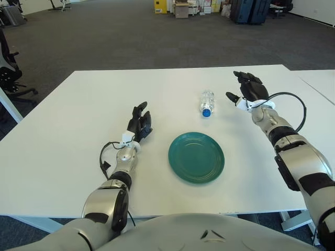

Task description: Put the bottle into the plate.

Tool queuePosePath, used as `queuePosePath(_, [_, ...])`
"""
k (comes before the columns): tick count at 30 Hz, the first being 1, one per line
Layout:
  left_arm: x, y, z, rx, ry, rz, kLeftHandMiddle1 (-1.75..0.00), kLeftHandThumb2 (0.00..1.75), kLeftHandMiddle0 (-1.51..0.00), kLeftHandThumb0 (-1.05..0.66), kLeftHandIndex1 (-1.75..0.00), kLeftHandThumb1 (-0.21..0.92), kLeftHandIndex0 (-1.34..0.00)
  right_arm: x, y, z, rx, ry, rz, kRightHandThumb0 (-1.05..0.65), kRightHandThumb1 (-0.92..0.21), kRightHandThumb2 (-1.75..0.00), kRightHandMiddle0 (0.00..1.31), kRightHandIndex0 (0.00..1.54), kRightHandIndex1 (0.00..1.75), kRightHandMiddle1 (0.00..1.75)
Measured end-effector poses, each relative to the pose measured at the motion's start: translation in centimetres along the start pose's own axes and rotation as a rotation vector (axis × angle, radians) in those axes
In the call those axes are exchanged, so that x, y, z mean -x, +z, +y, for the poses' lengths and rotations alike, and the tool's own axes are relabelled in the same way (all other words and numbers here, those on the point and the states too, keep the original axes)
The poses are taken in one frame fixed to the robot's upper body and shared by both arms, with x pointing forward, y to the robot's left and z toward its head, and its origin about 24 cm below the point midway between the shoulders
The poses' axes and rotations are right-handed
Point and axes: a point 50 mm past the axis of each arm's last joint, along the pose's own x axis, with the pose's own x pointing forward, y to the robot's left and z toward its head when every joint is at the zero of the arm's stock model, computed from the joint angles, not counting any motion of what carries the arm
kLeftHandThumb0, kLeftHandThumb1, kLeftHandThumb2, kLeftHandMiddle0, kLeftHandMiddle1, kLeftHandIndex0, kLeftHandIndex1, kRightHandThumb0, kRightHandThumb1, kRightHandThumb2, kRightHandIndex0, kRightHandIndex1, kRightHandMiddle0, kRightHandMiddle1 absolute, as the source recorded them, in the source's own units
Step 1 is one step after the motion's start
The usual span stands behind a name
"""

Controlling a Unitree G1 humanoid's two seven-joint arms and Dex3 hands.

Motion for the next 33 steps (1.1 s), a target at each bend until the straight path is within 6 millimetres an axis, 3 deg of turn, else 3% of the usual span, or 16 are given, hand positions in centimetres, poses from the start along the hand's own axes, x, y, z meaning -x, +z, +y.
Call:
queuePosePath(13, [-0.1,0.1,-0.2,-0.009,0.000,-0.001,-0.01,0.75,-0.40,-0.89,-0.70,0.92,0.00,-1.2,3.6,1.3,0.046,0.095,-0.102,-0.99,-0.92,-0.98,0.00,0.00,0.00,0.20])
queuePosePath(22, [-0.1,0.0,-0.3,-0.005,-0.001,0.002,0.00,0.75,-0.38,-0.90,-0.69,0.92,0.00,-0.9,6.1,3.7,0.055,0.179,-0.171,-0.97,-0.92,-0.99,0.00,0.02,0.01,0.23])
queuePosePath(33, [-0.1,0.0,-0.3,-0.004,-0.003,0.002,0.00,0.75,-0.37,-0.90,-0.68,0.92,0.00,-0.4,8.3,5.2,0.045,0.225,-0.245,-0.92,-0.92,-0.98,0.00,0.07,0.02,0.29])
